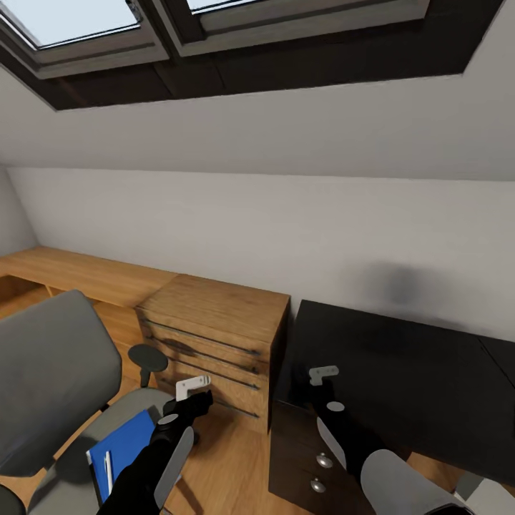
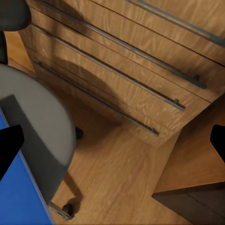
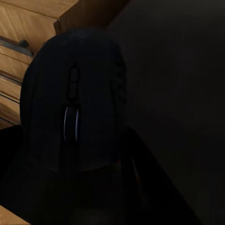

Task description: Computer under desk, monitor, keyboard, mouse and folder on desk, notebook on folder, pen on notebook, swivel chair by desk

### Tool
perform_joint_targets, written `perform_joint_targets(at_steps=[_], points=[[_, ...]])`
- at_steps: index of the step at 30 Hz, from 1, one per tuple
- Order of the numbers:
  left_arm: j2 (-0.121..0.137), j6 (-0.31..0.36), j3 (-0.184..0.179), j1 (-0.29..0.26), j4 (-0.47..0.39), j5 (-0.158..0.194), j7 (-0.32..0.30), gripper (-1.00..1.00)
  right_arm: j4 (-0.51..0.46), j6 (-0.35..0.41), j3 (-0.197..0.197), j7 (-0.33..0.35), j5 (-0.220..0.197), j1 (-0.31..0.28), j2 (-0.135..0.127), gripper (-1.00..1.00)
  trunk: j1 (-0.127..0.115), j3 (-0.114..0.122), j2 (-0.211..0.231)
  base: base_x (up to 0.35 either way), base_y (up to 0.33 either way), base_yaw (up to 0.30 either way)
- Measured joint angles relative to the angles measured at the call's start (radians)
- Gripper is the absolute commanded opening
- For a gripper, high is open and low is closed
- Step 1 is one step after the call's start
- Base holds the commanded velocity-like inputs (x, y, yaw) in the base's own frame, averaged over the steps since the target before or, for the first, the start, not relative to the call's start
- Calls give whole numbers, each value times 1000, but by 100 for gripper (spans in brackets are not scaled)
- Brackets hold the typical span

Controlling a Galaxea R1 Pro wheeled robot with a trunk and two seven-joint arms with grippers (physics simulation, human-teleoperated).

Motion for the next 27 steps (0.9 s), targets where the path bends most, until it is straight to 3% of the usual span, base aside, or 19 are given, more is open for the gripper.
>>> perform_joint_targets(at_steps=[27], points=[[-1, 0, 0, 0, 1, 7, 2, 100, 0, 0, -1, -4, 0, 0, 1, -100, 104, -85, -189, 0, 0, 0]])
